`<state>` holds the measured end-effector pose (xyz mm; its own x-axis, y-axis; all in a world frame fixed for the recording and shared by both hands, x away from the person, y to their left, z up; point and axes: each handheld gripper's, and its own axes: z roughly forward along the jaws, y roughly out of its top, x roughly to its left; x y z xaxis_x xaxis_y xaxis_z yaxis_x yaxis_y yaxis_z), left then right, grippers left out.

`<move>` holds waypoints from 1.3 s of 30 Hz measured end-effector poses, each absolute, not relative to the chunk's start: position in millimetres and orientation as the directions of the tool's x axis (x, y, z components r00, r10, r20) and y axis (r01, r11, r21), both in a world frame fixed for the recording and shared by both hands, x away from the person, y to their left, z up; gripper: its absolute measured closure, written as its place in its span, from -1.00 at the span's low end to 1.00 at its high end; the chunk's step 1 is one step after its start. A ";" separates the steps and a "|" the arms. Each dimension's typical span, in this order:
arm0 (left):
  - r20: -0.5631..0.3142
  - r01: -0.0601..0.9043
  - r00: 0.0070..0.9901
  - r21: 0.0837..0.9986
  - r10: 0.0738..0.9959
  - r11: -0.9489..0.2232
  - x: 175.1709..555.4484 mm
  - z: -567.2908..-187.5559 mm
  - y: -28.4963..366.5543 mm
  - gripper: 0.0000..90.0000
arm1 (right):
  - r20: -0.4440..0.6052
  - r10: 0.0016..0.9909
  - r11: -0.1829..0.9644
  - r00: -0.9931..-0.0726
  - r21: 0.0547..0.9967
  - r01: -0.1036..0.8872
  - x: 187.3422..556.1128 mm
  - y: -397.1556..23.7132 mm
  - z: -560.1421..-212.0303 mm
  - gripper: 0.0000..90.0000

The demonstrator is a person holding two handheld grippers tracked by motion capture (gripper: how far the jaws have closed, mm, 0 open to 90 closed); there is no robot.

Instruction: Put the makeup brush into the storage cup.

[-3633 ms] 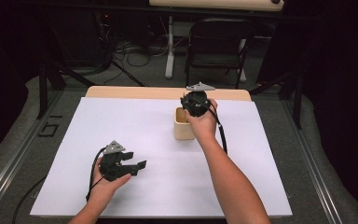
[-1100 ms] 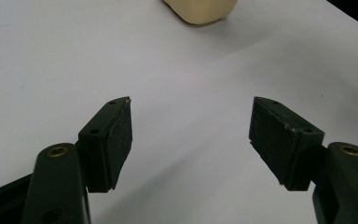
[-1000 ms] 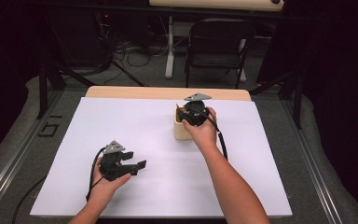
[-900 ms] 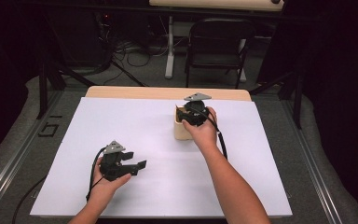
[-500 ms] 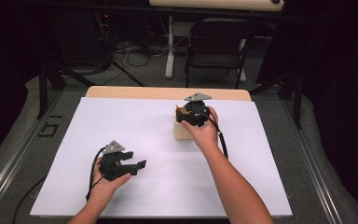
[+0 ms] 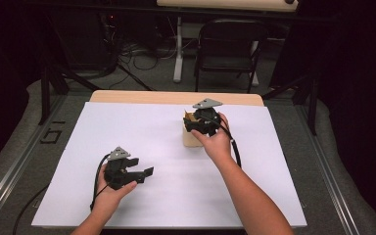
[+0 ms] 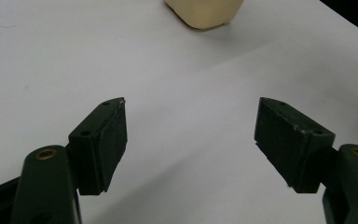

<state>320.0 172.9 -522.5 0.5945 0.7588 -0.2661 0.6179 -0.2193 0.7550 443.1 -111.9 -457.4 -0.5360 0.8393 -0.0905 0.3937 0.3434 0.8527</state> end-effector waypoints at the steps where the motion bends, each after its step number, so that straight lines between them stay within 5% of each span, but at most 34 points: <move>1: -0.267 0.618 0.591 0.756 0.761 -0.215 320.0 -522.5 172.8 -0.44 | -0.085 0.839 0.338 -0.538 0.855 0.393 442.2 -111.6 -457.2 -0.21; 14: -0.268 0.624 0.569 0.757 0.777 -0.195 321.7 -522.8 175.2 -0.64 | -0.086 0.844 0.335 -0.529 0.855 0.396 431.1 -118.3 -463.5 -0.24; 39: -0.247 0.626 0.570 0.748 0.784 -0.219 323.6 -524.2 175.5 -0.69 | -0.059 0.837 0.322 -0.545 0.857 0.402 395.8 -138.2 -477.2 -0.22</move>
